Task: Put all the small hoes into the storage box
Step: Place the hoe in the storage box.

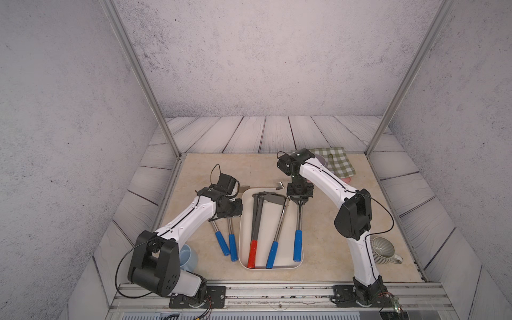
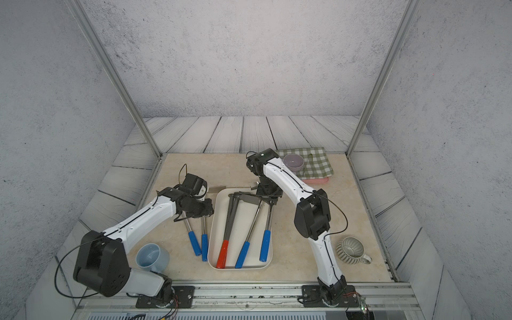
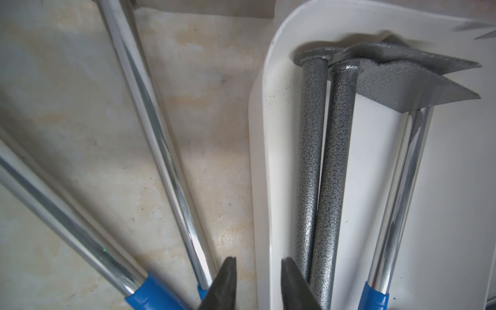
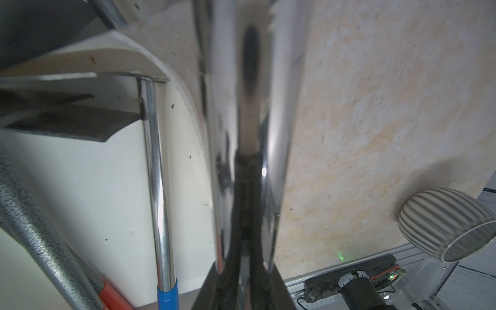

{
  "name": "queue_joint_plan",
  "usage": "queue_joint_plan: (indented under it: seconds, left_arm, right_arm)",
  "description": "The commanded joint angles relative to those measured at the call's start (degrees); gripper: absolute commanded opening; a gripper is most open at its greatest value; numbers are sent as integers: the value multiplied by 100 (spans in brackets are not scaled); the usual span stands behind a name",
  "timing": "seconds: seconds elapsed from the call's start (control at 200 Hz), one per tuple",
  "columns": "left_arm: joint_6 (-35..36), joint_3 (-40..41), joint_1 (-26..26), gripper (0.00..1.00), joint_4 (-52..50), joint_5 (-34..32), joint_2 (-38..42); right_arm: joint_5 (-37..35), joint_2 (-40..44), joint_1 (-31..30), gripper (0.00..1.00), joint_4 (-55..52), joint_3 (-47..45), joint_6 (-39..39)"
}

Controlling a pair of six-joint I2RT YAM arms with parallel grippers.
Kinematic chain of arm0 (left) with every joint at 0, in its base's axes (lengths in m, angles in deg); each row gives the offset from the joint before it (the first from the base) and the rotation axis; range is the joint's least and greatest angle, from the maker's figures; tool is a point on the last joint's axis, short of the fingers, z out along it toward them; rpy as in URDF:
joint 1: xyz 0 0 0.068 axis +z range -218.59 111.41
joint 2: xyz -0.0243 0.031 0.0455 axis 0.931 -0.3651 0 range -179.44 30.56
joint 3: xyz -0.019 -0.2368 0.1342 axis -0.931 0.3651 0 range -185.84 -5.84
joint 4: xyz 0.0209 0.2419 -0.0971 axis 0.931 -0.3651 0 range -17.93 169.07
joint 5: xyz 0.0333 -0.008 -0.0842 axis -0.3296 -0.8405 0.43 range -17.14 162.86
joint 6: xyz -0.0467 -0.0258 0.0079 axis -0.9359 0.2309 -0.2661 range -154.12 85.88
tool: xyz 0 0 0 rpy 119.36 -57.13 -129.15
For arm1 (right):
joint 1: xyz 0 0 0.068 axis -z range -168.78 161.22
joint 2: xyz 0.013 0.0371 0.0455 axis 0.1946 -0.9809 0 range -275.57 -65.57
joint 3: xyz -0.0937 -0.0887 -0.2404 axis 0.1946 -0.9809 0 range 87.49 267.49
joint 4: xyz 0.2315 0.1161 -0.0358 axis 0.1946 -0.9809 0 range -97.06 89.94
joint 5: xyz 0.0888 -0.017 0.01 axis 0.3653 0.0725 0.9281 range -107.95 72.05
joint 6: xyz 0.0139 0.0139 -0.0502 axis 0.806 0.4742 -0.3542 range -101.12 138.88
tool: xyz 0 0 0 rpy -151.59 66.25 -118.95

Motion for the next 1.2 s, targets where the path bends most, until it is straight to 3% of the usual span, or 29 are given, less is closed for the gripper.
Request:
queue_joint_plan:
  seconds: [0.0, 0.395, 0.821, 1.196]
  left_arm:
    - [11, -66, 2, 33, 193, 175, -132]
    - [-77, -94, -6, 31, 420, 260, -750]
    - [-218, -132, -56, 14, 530, 391, -1049]
    - [-262, -150, -110, 7, 588, 461, -1123]
  right_arm:
    - [-187, 331, -29, 0, -536, -62, 97]
    - [-197, 594, -118, 0, -516, -375, 126]
    - [-268, 305, -143, 0, -542, -227, 219]
    - [-225, -177, -143, 0, -648, 186, 286]
